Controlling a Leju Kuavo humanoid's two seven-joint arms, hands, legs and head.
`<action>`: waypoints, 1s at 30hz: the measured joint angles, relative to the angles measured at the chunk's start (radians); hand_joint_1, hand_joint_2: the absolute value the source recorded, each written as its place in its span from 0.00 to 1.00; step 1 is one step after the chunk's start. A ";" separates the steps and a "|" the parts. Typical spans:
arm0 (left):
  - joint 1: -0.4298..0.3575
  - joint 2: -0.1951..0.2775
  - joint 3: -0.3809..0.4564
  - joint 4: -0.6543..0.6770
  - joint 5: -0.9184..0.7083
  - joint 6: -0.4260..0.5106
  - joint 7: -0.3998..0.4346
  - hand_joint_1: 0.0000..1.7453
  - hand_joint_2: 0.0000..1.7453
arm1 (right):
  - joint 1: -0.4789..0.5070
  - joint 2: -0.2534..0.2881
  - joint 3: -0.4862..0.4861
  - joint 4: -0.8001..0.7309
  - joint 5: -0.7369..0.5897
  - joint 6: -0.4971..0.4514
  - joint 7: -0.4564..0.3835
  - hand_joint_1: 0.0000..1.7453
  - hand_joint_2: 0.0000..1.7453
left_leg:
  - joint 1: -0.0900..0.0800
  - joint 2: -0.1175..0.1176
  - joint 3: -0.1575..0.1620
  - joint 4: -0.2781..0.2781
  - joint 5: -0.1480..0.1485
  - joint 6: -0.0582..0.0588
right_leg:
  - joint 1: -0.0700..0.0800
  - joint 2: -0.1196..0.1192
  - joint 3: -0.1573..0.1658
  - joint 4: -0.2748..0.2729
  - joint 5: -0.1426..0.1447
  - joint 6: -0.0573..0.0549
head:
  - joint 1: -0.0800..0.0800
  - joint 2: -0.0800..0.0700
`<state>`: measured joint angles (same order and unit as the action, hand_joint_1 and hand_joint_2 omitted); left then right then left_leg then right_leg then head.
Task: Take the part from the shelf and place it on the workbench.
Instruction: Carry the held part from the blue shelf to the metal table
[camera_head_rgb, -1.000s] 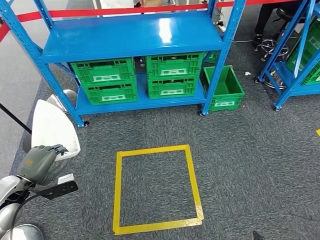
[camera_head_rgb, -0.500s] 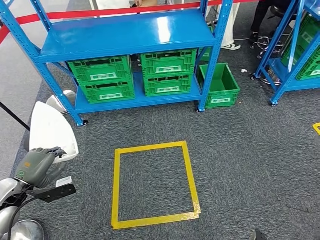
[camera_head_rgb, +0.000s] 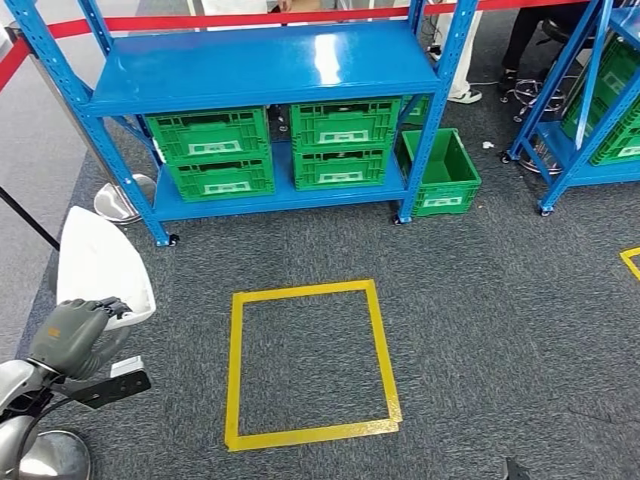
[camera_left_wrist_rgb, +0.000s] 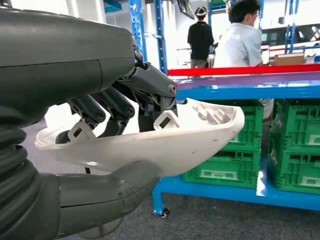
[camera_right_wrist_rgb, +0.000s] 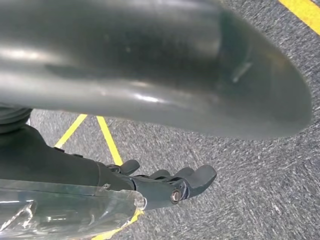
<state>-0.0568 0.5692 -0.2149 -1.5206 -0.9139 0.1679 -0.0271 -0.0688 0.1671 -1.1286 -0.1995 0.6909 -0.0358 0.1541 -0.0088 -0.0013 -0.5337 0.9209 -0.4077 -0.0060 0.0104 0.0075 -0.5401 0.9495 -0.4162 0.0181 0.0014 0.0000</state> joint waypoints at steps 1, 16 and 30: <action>0.000 0.000 0.000 0.000 -0.001 0.000 0.000 1.00 1.00 | 0.000 0.000 0.000 0.000 0.006 -0.002 -0.002 0.00 0.00 | -0.001 0.000 -0.002 0.001 0.001 0.001 | -0.001 0.000 0.000 -0.002 0.003 0.002 | 0.000 0.000; 0.016 -0.006 0.014 -0.011 -0.006 0.002 -0.003 1.00 1.00 | 0.000 -0.009 0.009 0.001 0.039 -0.008 -0.018 0.00 0.00 | 0.048 -0.076 -0.034 -0.013 0.051 -0.042 | -0.050 0.065 0.042 0.024 -0.063 0.063 | 0.004 0.000; 0.028 -0.005 0.017 -0.025 -0.019 0.000 -0.003 1.00 1.00 | 0.003 -0.012 0.013 0.000 0.055 -0.047 -0.006 0.00 0.00 | 0.027 0.056 -0.057 0.108 -0.013 -0.037 | -0.022 -0.081 0.021 0.026 -0.043 -0.001 | -0.012 0.000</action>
<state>-0.0284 0.5637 -0.1983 -1.5457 -0.9329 0.1677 -0.0305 -0.0658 0.1549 -1.1153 -0.1990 0.7456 -0.0830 0.1483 0.0187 0.0544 -0.5911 1.0293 -0.4206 -0.0429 -0.0117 -0.0736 -0.5190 0.9750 -0.4590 0.0166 -0.0107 0.0000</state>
